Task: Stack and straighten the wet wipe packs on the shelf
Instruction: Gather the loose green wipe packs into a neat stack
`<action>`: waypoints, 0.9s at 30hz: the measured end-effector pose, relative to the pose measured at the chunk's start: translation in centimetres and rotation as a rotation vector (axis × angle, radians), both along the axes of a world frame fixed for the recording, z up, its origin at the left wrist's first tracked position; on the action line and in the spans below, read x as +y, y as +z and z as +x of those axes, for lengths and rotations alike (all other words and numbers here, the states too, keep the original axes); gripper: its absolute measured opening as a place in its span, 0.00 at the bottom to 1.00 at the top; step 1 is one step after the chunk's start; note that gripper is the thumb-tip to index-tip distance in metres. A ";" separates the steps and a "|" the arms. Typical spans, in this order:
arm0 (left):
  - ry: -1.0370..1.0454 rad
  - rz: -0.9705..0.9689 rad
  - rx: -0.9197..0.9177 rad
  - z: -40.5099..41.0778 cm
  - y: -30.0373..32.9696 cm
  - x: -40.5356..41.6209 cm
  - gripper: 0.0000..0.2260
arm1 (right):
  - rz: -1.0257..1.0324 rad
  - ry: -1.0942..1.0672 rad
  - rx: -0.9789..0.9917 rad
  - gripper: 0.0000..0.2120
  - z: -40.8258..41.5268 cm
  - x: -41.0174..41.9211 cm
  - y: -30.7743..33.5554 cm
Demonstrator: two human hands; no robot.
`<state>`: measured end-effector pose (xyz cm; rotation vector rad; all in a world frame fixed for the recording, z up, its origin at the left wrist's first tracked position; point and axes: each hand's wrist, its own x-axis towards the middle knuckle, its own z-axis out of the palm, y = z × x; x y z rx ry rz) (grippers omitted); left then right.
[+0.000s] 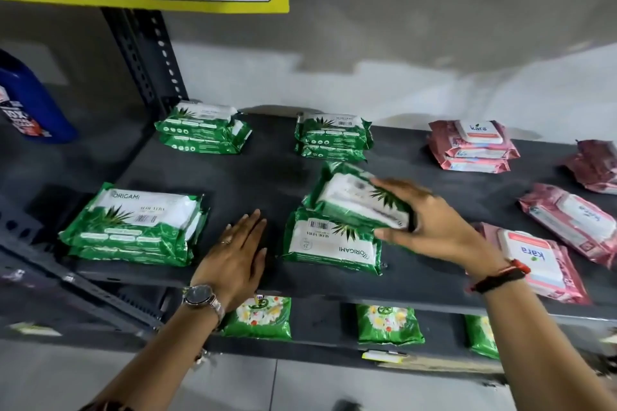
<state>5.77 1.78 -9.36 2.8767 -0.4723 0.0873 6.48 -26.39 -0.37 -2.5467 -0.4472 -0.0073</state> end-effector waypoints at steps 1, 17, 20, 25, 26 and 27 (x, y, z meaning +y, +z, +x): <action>0.000 0.001 0.002 0.0 0.0 0.0 0.27 | -0.008 0.043 0.024 0.35 -0.1 0.6 -0.2; 0.601 -1.369 0.167 -4.9 3.2 -6.9 0.24 | 0.293 -0.051 0.430 0.21 2.0 1.6 -1.1; 0.841 -1.600 0.471 -5.3 3.9 -9.8 0.31 | 0.230 -0.032 0.516 0.19 2.6 1.8 -1.6; 0.820 -1.575 0.465 -2.6 4.2 -11.7 0.34 | 0.221 -0.082 0.479 0.15 1.6 1.9 -2.0; 0.788 -1.550 0.471 -1.6 4.1 -11.4 0.31 | 0.197 -0.117 0.457 0.17 1.0 2.0 -2.3; 0.731 -1.528 0.491 -0.6 4.0 -10.9 0.25 | 0.180 -0.157 0.427 0.20 0.3 2.2 -2.6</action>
